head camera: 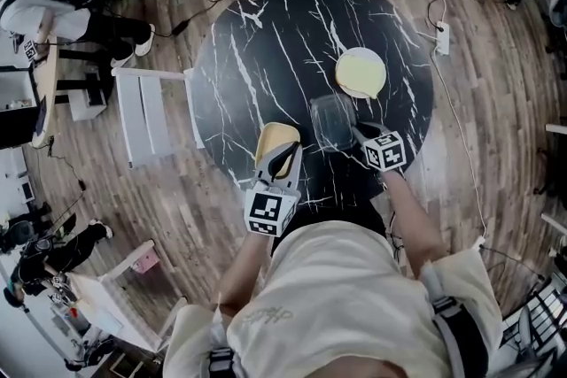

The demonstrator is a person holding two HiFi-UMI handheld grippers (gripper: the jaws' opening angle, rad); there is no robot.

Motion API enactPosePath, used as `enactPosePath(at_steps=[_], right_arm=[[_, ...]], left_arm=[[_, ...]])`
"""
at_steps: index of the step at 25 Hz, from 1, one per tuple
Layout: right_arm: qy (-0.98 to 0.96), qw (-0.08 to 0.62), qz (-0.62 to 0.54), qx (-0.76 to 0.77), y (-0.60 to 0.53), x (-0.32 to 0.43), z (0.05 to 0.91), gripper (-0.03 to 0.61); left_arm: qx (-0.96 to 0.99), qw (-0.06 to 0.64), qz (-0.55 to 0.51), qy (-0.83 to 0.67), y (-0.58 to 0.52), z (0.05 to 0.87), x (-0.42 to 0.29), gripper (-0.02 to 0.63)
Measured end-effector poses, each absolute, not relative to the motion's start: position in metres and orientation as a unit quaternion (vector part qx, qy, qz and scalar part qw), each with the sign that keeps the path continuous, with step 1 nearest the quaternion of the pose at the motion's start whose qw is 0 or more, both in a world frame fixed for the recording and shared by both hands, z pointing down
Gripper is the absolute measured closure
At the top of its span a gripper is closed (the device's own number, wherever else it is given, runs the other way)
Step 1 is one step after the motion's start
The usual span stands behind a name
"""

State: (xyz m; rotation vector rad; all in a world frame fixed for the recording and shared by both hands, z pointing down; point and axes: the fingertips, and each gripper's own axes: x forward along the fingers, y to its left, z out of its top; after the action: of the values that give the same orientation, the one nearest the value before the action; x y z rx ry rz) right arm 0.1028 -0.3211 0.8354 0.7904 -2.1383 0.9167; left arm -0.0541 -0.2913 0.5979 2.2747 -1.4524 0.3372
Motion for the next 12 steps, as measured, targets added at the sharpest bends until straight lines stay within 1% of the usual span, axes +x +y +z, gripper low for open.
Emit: enactPosePath(at_steps=[4,9,12], right_arm=[[-0.822,0.332,0.353,0.298,-0.3220,0.1005,0.8343,0.529],[-0.818,0.336,0.353,0.306,-0.3206,0.1013,0.8366,0.565],[-0.824,0.343,0.335,0.301,-0.3193,0.0992,0.8366,0.565]], left_arm=[[0.814,0.218,0.117,-0.525,-0.2955,0.5961,-0.0559,0.597],[0.815,0.212,0.118,-0.526,-0.2962,0.5938,-0.0603,0.597],[0.814,0.213,0.118,-0.527,-0.2944,0.5934,-0.0627,0.597]])
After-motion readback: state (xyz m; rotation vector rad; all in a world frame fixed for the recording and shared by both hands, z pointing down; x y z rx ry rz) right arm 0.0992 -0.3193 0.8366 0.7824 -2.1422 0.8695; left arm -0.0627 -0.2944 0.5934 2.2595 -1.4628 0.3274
